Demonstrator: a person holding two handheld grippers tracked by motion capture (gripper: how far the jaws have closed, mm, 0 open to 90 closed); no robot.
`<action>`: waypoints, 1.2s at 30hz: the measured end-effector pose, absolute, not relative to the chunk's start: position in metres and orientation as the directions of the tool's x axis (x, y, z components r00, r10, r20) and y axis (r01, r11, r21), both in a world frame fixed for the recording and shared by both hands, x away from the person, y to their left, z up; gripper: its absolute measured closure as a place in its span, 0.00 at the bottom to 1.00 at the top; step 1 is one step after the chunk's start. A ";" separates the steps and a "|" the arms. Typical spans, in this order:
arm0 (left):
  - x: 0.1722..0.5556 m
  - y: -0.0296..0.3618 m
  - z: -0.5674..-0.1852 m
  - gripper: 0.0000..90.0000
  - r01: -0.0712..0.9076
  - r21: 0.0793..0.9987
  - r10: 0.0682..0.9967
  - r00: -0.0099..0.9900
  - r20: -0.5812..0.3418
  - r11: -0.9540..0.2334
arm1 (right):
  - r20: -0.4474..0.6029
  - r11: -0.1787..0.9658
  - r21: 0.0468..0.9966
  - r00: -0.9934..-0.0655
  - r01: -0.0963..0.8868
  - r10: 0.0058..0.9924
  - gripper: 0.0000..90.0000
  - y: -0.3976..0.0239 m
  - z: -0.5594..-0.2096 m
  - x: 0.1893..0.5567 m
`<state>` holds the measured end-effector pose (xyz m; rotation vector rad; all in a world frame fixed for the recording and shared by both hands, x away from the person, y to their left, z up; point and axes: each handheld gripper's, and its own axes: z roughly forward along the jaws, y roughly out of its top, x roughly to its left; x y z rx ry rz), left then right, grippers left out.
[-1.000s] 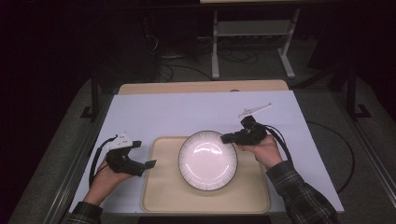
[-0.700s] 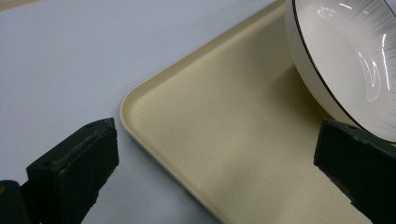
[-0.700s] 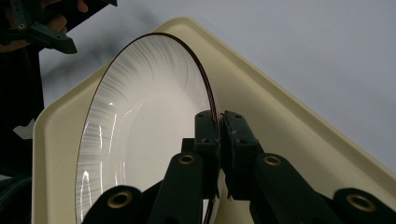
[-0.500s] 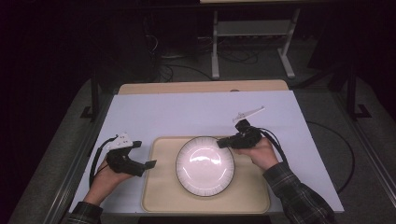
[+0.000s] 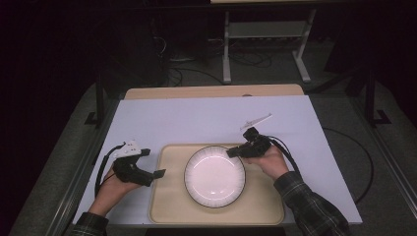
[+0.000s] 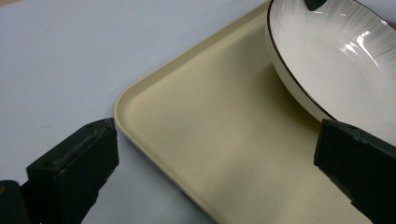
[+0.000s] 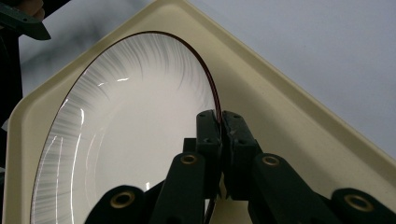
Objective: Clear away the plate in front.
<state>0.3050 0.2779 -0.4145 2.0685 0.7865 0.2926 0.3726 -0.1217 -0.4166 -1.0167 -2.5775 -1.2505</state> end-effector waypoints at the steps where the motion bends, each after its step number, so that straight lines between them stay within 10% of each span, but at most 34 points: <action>1: 0.305 0.278 -0.415 0.00 0.423 0.805 0.630 0.773 -0.082 -0.415 | 0.363 0.439 0.660 -0.771 0.609 0.523 0.95 -0.121 -0.417 0.373; 31: 0.306 0.277 -0.416 0.00 0.429 0.801 0.631 0.771 -0.084 -0.418 | 0.373 0.470 0.624 -0.767 0.624 0.522 0.91 -0.115 -0.441 0.386; 36: 0.307 0.275 -0.416 0.00 0.429 0.800 0.628 0.773 -0.084 -0.420 | 0.328 0.488 0.640 -0.786 0.593 0.524 0.78 -0.115 -0.439 0.382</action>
